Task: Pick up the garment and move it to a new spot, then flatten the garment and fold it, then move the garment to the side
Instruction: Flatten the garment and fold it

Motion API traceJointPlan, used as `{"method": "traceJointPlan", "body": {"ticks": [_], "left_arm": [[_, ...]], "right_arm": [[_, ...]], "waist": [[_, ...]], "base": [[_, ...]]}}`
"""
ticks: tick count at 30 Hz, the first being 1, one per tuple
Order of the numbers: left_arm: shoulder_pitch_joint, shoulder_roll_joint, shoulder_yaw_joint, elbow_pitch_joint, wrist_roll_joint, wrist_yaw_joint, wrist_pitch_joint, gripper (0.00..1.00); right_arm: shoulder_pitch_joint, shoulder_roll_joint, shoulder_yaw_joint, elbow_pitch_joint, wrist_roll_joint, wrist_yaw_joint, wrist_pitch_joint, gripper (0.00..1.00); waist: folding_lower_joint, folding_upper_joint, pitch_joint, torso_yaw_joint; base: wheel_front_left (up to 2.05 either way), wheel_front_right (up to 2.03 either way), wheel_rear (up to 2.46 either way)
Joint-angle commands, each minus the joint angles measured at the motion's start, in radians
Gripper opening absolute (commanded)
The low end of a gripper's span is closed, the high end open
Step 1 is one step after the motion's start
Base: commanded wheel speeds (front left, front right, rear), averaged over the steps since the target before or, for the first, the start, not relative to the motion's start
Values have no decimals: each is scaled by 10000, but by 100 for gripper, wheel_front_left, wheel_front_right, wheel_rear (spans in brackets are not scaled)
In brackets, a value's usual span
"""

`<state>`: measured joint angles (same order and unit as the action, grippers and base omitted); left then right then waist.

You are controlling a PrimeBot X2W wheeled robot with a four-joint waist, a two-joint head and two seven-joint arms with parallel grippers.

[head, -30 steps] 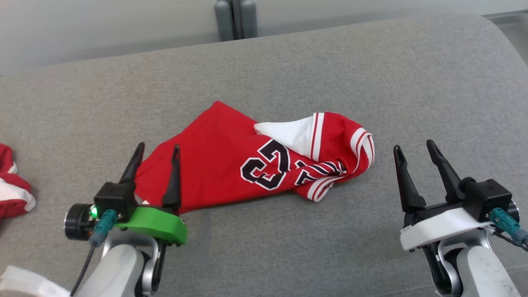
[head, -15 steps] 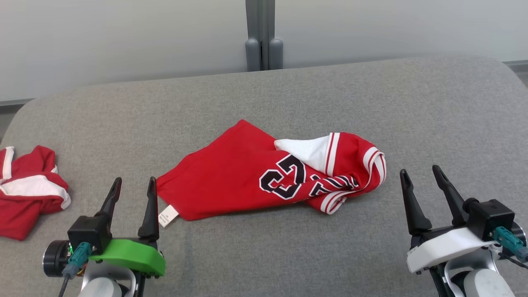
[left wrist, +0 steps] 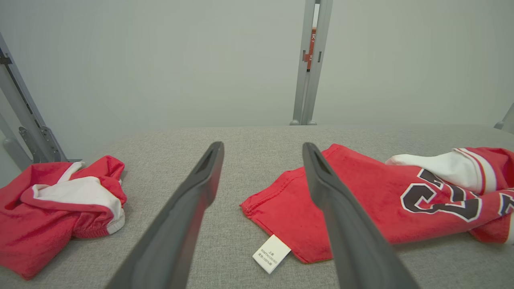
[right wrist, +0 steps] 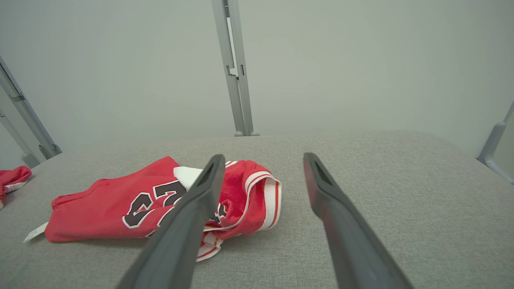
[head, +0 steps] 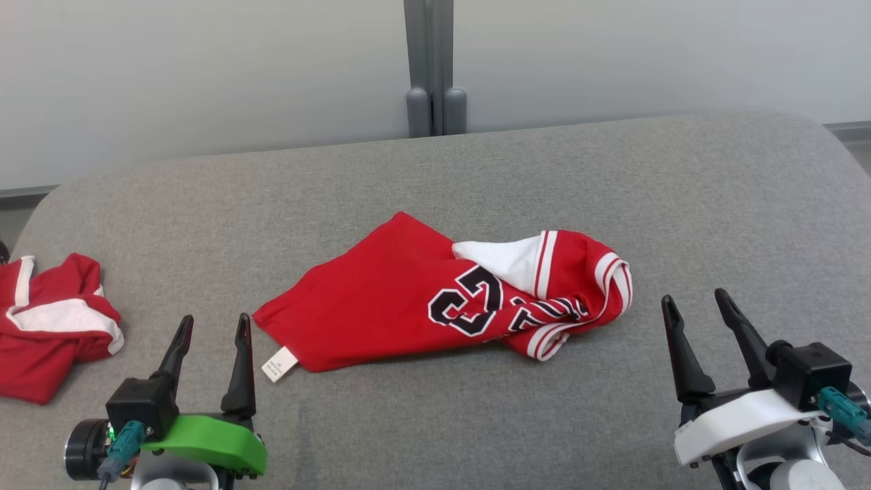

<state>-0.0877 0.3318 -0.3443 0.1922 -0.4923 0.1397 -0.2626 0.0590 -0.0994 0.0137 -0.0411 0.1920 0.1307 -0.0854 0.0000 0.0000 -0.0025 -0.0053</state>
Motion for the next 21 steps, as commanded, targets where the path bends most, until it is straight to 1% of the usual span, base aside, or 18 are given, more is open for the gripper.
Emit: {"method": "traceJointPlan", "body": {"ticks": [1, 15, 21], "left_arm": [[156, -27, 70, 7, 71, -69, -29, 100], [-7, -232, 409, 82, 448, -282, -18, 100], [-431, -377, 452, -172, 680, -266, -18, 100]], "right_arm": [[120, 19, -29, -62, 71, 1, 42, 100], [33, 30, 5, -4, 86, 1, 75, 100], [-299, -115, -55, 80, 102, 1, 207, 100]], "waist": [[0, 0, 3, 21], [0, 0, 88, 206], [0, 0, 545, 501]], "base": [[0, 0, 0], [0, 0, 0], [0, 0, 0]]}}
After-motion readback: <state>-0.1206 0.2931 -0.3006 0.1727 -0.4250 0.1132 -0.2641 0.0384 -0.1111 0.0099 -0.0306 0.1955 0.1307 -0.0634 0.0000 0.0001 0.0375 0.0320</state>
